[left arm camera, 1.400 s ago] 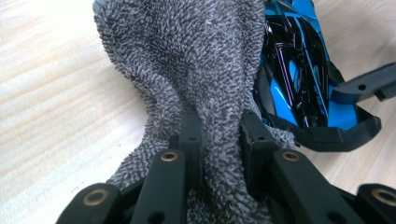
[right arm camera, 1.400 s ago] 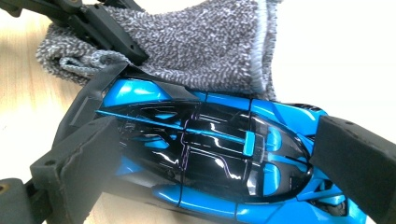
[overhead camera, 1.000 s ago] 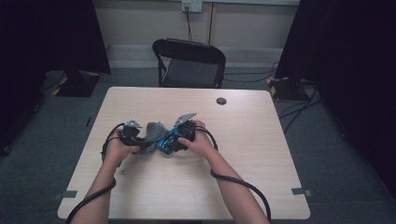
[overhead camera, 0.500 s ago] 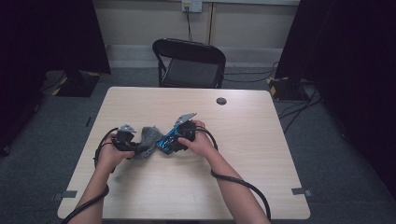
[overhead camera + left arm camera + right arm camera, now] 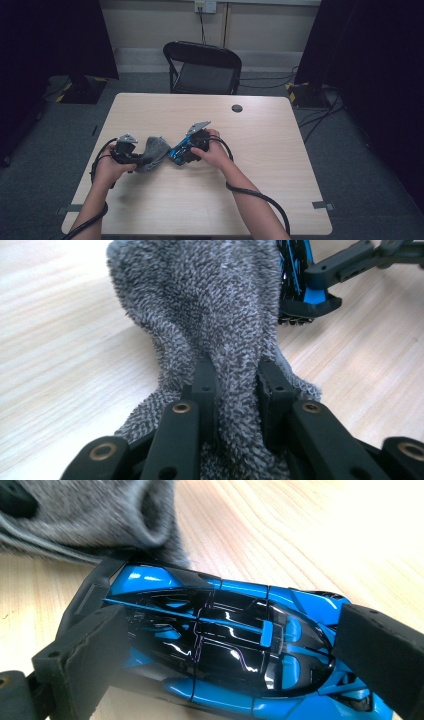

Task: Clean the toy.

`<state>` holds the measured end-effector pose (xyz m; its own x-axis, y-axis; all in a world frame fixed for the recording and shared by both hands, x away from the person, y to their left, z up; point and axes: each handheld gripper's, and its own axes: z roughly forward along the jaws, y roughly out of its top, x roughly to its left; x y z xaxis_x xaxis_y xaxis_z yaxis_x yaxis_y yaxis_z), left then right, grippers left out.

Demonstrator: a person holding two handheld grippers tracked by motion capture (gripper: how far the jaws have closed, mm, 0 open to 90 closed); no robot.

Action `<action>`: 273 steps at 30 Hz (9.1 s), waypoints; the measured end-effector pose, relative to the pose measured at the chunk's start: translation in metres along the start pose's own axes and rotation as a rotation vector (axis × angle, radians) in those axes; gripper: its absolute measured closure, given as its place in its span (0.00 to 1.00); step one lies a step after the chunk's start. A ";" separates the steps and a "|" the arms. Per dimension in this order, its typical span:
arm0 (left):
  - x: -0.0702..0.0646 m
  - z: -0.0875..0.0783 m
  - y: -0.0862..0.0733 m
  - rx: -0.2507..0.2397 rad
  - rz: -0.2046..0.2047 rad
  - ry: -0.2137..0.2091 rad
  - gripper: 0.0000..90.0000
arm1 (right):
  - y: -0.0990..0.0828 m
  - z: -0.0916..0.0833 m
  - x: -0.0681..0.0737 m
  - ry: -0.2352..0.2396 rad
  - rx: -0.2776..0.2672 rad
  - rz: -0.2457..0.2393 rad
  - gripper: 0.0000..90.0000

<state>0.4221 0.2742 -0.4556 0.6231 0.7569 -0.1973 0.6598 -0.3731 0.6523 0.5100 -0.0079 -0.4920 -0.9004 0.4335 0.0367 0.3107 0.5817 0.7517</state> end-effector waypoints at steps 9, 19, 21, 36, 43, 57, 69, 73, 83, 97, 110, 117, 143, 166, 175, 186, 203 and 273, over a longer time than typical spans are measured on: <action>0.004 -0.017 0.014 -0.043 -0.006 0.042 0.82 | -0.001 0.000 0.000 0.000 -0.007 0.001 0.01; 0.009 -0.013 0.041 -0.080 0.000 0.047 0.82 | 0.000 0.000 0.000 0.000 -0.001 0.001 0.01; 0.010 -0.010 0.045 -0.084 0.002 0.049 0.82 | 0.000 0.000 0.000 0.001 0.000 0.000 0.01; 0.018 0.023 0.069 -0.101 -0.004 0.051 0.82 | -0.001 0.000 0.000 0.000 -0.009 0.000 0.01; 0.012 0.040 0.085 -0.096 0.023 0.040 0.82 | -0.001 0.000 0.001 -0.006 -0.008 0.005 0.01; 0.014 0.083 0.098 -0.056 0.044 0.042 0.82 | 0.000 -0.001 0.002 -0.015 0.008 0.013 0.01; 0.009 0.110 0.101 0.009 0.097 0.048 0.81 | 0.002 -0.001 0.003 -0.021 0.020 0.015 0.01; 0.009 0.116 0.098 0.017 0.093 0.036 0.82 | 0.002 -0.001 0.003 -0.021 0.022 0.016 0.01; 0.008 0.116 0.091 0.005 0.086 0.023 0.82 | 0.003 -0.001 0.003 -0.020 0.033 0.014 0.01; 0.008 0.106 0.083 0.027 0.099 0.012 0.83 | 0.003 0.000 0.002 -0.015 0.034 0.010 0.01; 0.010 0.091 0.069 0.034 0.093 0.009 0.83 | 0.003 0.000 0.001 -0.011 0.030 0.007 0.01; 0.009 0.084 0.061 0.033 0.092 0.015 0.83 | 0.003 0.000 0.001 -0.010 0.029 0.006 0.01; -0.003 0.049 0.018 0.003 0.043 0.013 0.82 | 0.003 -0.001 0.001 -0.008 0.027 0.005 0.01; -0.011 0.002 0.007 -0.031 0.044 0.035 0.82 | 0.000 -0.001 0.001 -0.007 0.000 0.006 0.01; -0.013 -0.004 0.018 -0.040 0.059 0.046 0.82 | -0.004 -0.002 0.002 -0.019 -0.025 0.013 0.01; -0.021 -0.011 0.037 -0.084 0.071 0.045 0.80 | -0.003 -0.015 -0.005 -0.025 -0.028 0.015 0.17; -0.062 0.014 0.081 -0.087 0.162 -0.025 0.80 | -0.021 -0.088 -0.027 -0.006 -0.068 0.017 0.18; -0.153 0.119 0.099 -0.047 0.357 -0.185 0.31 | -0.104 -0.182 -0.032 -0.005 -0.150 0.050 0.19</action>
<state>0.4426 0.0575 -0.4480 0.8775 0.4732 -0.0785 0.3714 -0.5666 0.7356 0.4511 -0.2077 -0.4518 -0.8834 0.4628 0.0737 0.3058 0.4502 0.8389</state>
